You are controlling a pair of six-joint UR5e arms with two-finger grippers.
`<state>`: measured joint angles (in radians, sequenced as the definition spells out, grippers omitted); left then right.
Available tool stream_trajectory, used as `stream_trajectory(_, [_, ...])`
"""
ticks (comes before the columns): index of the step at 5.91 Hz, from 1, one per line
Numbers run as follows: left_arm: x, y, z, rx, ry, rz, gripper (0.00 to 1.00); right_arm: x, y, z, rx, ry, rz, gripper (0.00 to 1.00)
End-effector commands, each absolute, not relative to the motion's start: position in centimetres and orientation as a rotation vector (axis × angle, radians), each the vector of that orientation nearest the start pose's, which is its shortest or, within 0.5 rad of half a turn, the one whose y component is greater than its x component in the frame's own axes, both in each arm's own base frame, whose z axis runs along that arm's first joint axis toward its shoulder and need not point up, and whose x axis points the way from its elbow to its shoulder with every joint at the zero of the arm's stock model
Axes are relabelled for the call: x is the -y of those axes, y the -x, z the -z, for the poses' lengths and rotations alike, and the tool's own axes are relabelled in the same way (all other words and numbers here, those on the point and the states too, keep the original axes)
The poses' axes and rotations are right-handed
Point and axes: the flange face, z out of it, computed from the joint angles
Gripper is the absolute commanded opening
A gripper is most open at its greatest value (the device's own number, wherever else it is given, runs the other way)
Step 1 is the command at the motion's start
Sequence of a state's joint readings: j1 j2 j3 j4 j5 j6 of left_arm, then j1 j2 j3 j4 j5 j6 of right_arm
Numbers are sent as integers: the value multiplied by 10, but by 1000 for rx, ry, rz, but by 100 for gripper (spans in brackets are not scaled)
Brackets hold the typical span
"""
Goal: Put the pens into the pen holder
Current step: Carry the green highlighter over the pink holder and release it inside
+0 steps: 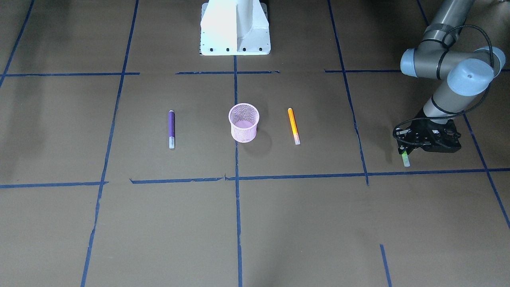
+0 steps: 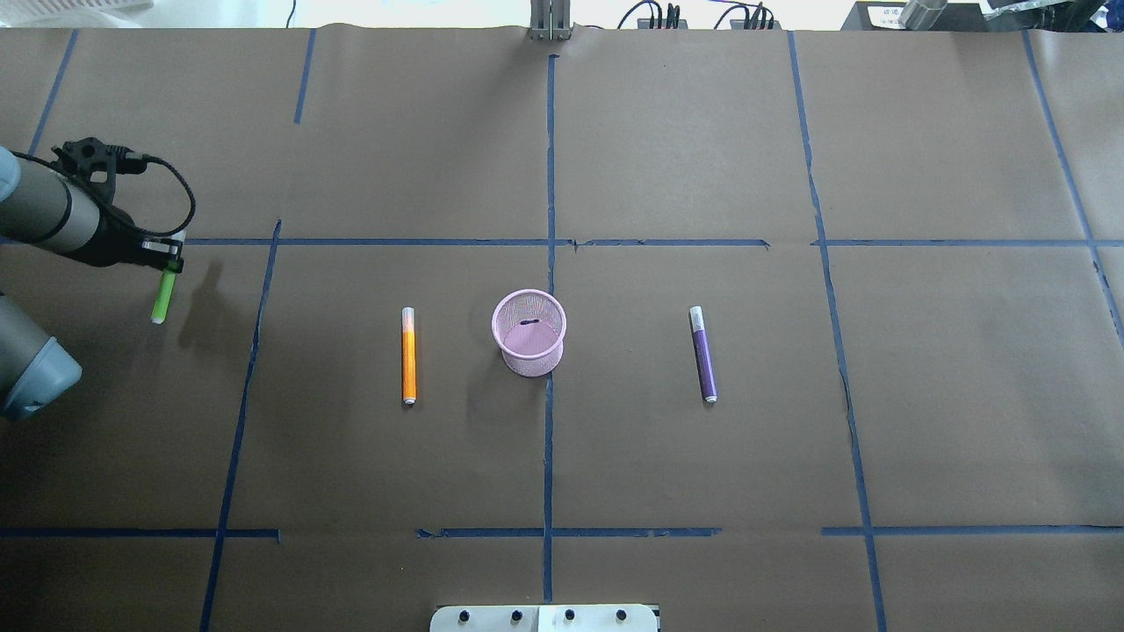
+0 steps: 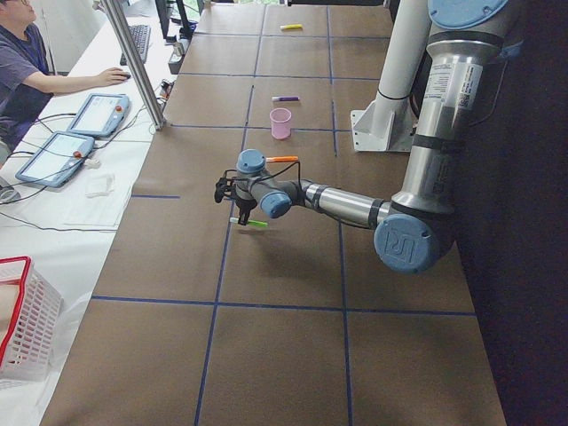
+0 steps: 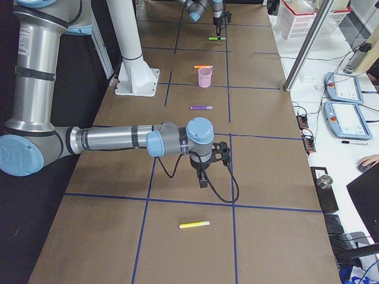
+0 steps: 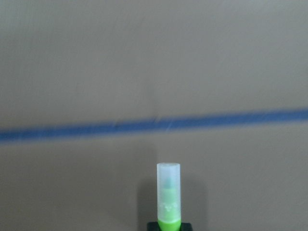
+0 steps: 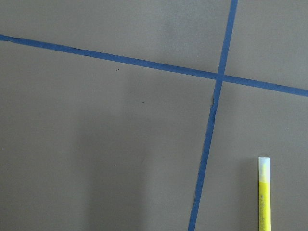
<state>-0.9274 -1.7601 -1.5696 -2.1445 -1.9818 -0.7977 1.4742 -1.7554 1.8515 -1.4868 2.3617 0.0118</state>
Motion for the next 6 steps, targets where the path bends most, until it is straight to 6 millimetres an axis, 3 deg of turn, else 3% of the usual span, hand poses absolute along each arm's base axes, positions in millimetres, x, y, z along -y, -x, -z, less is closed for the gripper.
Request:
stream_trajectory(1, [569, -301, -379, -855, -567, -82, 0, 428, -21, -591, 804, -133, 155, 100])
stream_trajectory(2, [575, -309, -328, -879, -662, -80, 0, 428, -21, -590, 803, -134, 156, 100])
stream_trajectory(3, [562, -355, -273, -926, -729, -131, 1, 428, -21, -590, 803, -135, 157, 100])
stream_trajectory(4, [530, -419, -221, -944, -849, -142, 0, 428, -22, -589, 803, -139, 157, 100])
stream_trajectory(5, [481, -481, -195, -951, -942, -140, 0, 429, -22, -587, 801, -142, 158, 100])
stream_trajectory(6, [454, -508, -150, -980, -1013, -104, 2, 429, -22, -587, 801, -142, 158, 100])
